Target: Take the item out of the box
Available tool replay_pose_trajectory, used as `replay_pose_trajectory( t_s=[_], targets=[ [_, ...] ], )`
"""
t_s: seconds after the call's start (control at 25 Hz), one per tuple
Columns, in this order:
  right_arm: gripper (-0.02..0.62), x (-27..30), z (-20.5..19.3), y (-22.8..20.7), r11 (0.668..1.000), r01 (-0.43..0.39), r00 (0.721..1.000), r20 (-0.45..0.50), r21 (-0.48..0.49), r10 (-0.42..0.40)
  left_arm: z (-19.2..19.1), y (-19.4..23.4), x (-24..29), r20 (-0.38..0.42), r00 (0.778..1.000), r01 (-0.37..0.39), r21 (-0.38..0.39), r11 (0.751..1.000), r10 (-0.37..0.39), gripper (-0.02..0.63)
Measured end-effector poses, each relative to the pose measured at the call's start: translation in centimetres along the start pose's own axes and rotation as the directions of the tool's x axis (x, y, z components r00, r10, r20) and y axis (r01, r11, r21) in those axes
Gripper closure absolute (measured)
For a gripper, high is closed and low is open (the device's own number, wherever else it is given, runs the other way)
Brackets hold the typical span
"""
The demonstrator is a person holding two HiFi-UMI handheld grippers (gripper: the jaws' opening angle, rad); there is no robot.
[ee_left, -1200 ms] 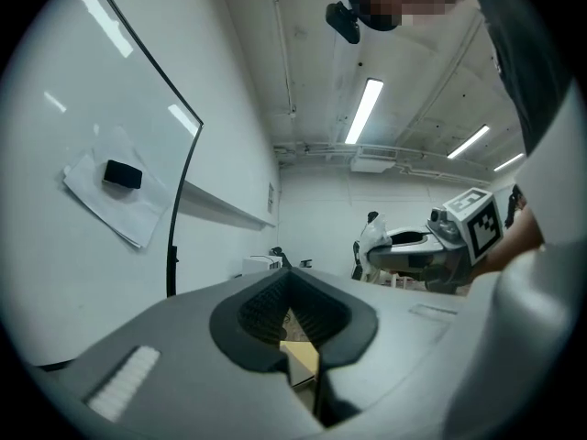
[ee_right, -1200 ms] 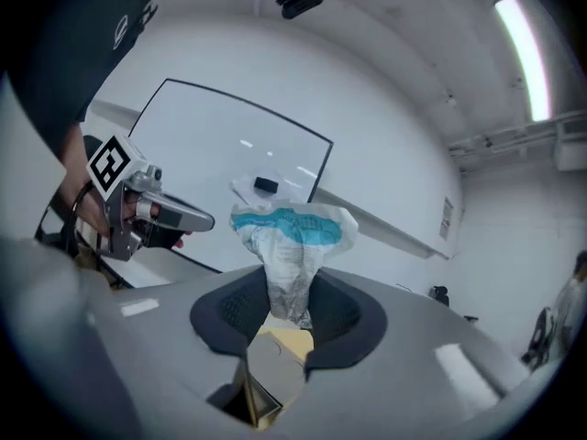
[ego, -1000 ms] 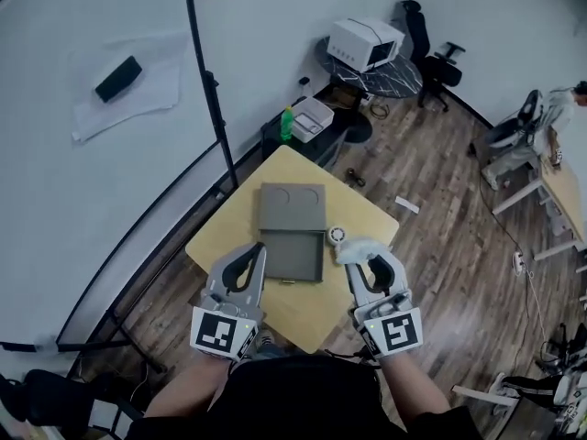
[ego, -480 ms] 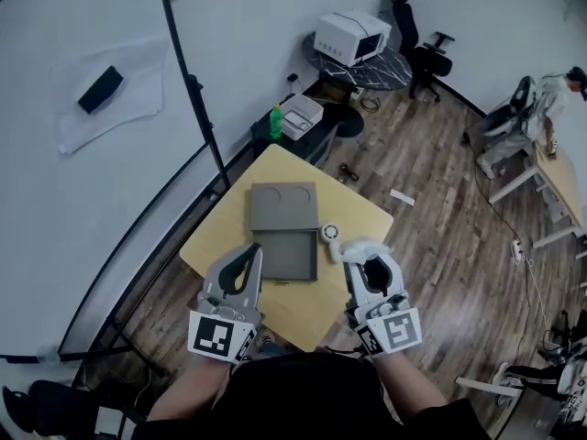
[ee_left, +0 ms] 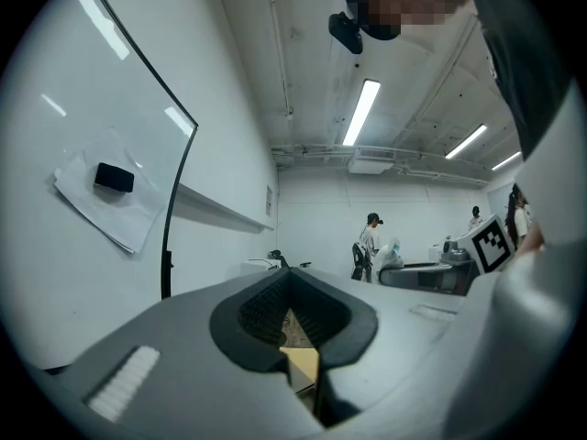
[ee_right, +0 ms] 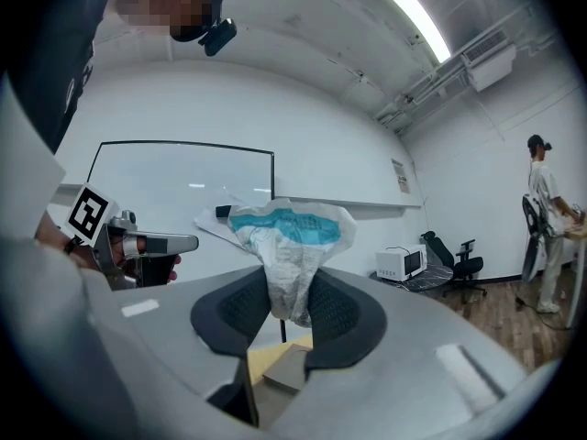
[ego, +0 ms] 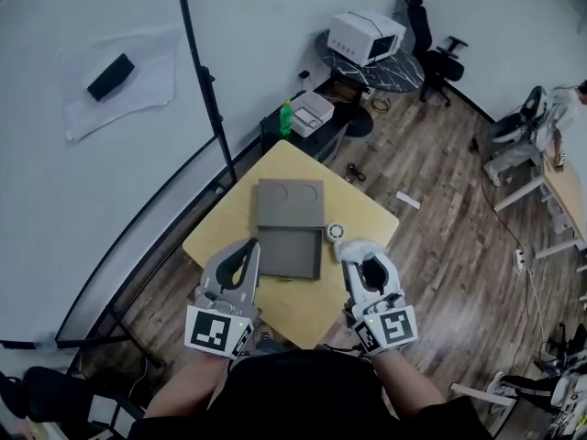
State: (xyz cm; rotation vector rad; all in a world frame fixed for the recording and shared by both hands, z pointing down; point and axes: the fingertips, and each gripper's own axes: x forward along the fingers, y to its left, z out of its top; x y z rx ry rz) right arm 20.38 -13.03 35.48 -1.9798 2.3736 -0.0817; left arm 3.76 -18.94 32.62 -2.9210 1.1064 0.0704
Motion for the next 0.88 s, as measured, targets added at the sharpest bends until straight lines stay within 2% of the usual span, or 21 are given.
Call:
replay_pose_trajectory(
  t_s=[0.56,0.88],
  targets=[
    [0.486,0.0,-0.5,-1.4,0.999,0.032,0.999,-0.008,0.033,-0.032,-0.3,0.5,0.2,-0.007,1.000,-0.015,-0.016,1.000,0.015,0.606],
    [0.486,-0.2,-0.8,-1.1,0.999,0.033,0.999,-0.008,0.020,-0.033,-0.5,0.2,-0.1,-0.008,1.000,-0.015,-0.015,1.000,0.015,0.606]
  ],
)
